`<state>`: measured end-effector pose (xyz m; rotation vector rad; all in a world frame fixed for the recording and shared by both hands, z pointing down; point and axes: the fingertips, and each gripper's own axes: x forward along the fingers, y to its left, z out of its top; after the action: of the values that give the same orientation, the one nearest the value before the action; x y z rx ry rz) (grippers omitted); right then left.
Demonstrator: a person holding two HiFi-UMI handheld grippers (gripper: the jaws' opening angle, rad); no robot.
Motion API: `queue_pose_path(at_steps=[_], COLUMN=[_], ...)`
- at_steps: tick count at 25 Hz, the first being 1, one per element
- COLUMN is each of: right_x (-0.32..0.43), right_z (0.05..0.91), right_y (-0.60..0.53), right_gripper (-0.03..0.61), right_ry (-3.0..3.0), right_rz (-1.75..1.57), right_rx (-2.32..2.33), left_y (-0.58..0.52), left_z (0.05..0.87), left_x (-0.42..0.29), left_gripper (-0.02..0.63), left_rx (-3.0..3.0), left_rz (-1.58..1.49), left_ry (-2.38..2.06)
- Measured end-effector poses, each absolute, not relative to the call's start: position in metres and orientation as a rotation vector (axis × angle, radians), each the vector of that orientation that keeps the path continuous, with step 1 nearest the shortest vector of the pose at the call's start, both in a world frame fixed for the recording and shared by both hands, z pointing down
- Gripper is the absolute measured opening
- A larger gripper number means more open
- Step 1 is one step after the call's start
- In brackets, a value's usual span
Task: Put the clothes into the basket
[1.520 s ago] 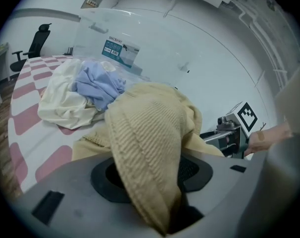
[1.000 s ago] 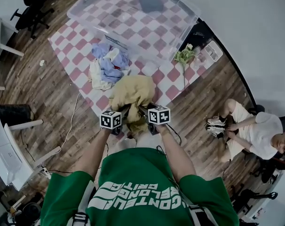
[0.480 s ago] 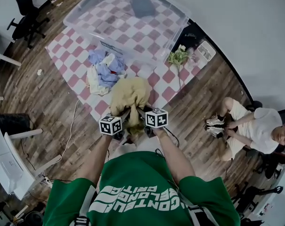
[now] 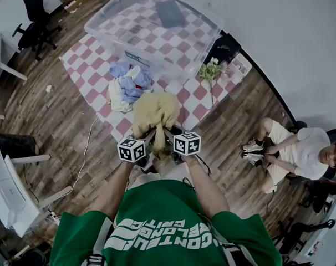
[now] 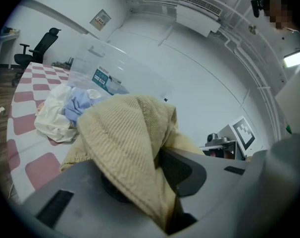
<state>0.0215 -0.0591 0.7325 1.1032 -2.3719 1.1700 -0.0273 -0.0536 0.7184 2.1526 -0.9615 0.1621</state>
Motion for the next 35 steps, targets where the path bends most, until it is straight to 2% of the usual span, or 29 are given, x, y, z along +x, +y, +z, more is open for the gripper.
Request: queue_pose_path(at_steps=[35], right_x=[-0.031], right_z=[0.450], right_y=[-0.075], right_gripper=[0.097], right_ry=[-2.813], right_rz=[0.428], right_rx=[1.315], left_y=[-0.067], left_z=[0.443], left_x=[-0.078], left_gripper=[0.084], left_rx=[2.697], left_rz=[-0.174], left_ry=[-1.008])
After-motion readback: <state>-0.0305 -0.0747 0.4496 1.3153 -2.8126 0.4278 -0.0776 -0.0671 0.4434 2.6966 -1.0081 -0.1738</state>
